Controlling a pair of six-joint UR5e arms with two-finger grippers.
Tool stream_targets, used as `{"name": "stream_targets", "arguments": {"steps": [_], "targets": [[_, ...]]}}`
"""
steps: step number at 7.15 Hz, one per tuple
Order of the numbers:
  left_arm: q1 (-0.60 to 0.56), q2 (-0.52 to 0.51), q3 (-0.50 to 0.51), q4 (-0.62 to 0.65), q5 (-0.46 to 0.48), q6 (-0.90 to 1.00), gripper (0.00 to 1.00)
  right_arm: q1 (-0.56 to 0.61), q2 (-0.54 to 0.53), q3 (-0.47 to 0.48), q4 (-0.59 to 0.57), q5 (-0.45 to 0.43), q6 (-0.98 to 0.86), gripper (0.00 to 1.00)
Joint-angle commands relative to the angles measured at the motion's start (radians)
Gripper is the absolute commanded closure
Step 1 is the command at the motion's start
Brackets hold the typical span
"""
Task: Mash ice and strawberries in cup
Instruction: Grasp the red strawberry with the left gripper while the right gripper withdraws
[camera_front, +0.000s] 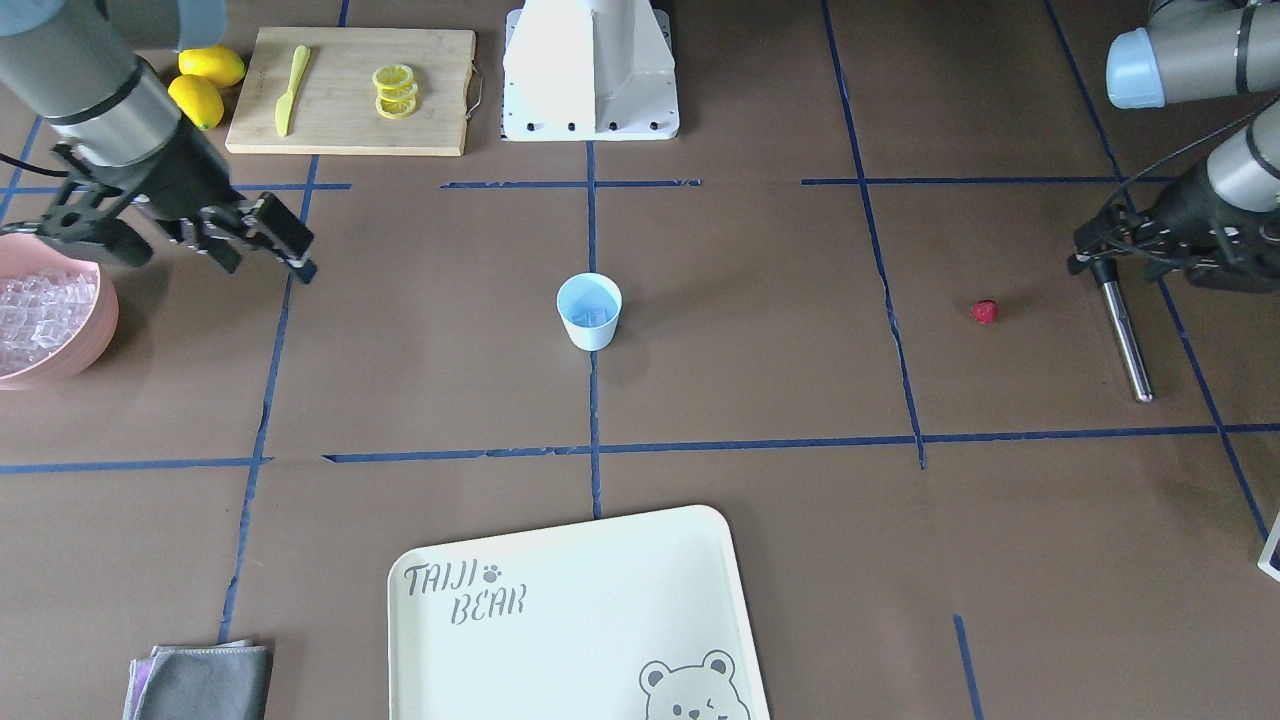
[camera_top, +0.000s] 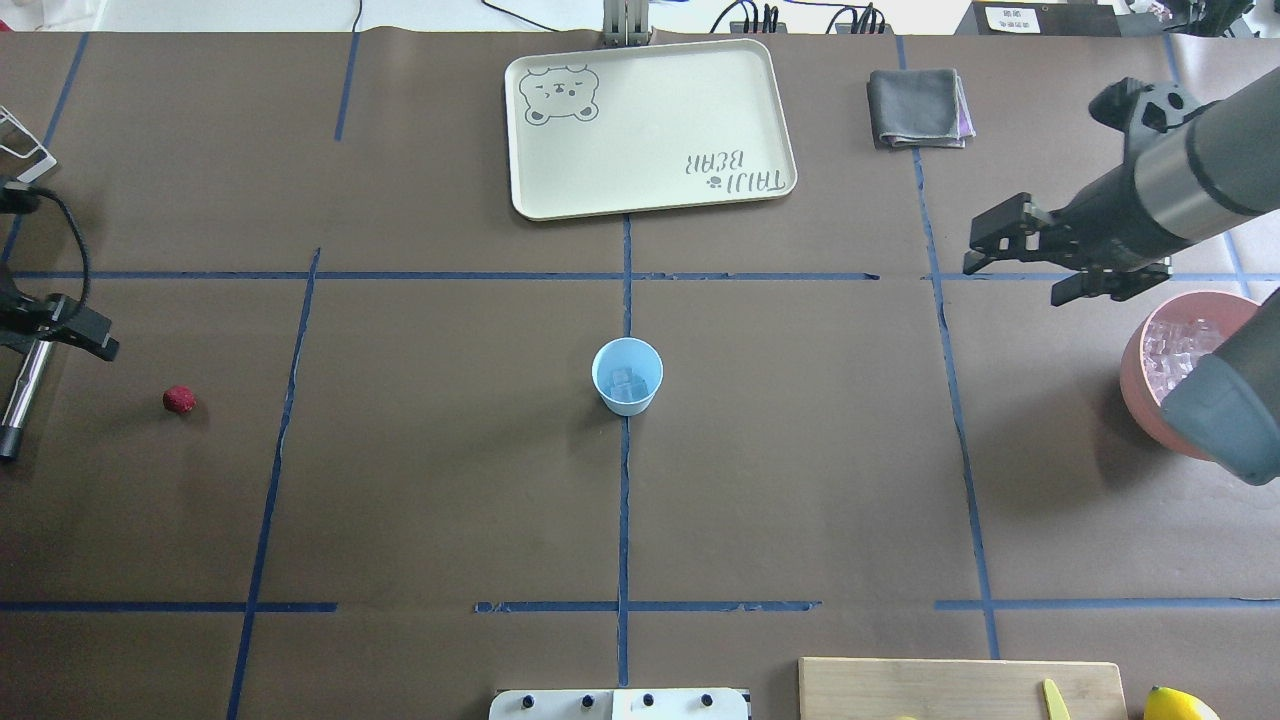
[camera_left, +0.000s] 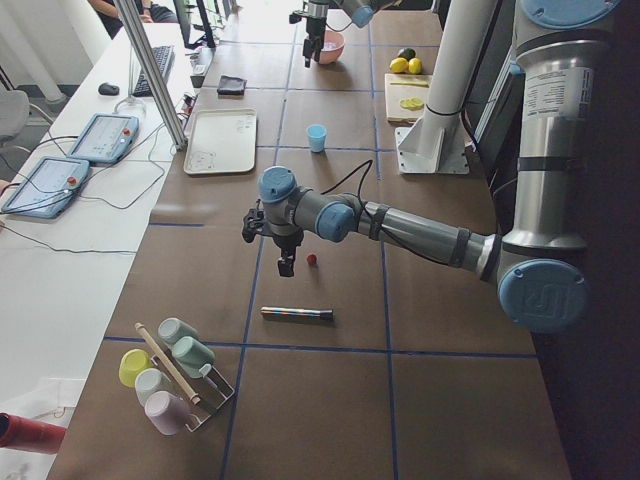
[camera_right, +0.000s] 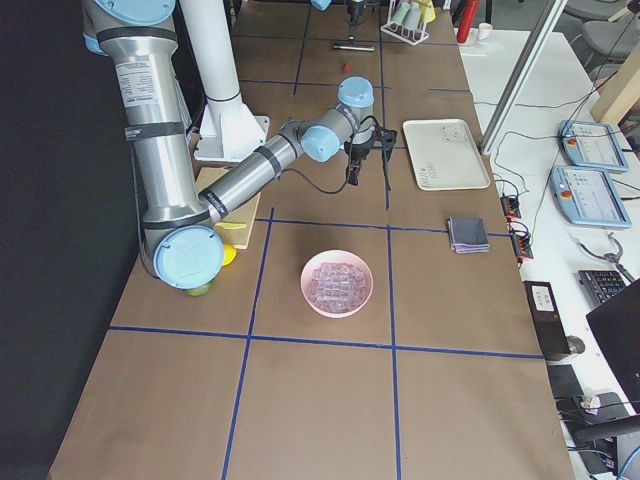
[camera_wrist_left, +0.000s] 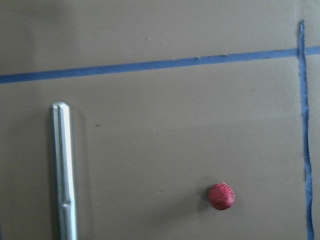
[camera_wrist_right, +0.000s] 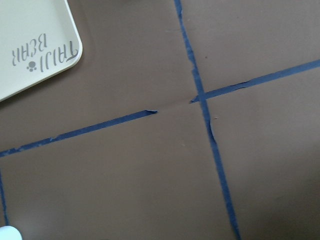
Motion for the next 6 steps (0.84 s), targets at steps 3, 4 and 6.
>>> {"name": "stream_targets", "arguments": {"steps": [3, 4, 6], "targets": [[0.126, -0.047, 0.111, -0.113, 0.088, -0.133, 0.00, 0.043, -0.057, -0.002, 0.000, 0.027, -0.110, 0.01], [0.138, -0.061, 0.134, -0.113, 0.088, -0.133, 0.00, 0.043, -0.057, -0.002, 0.001, 0.027, -0.110, 0.01], [0.141, -0.087, 0.163, -0.113, 0.082, -0.135, 0.00, 0.043, -0.058, -0.002, 0.001, 0.025, -0.110, 0.01]]}}
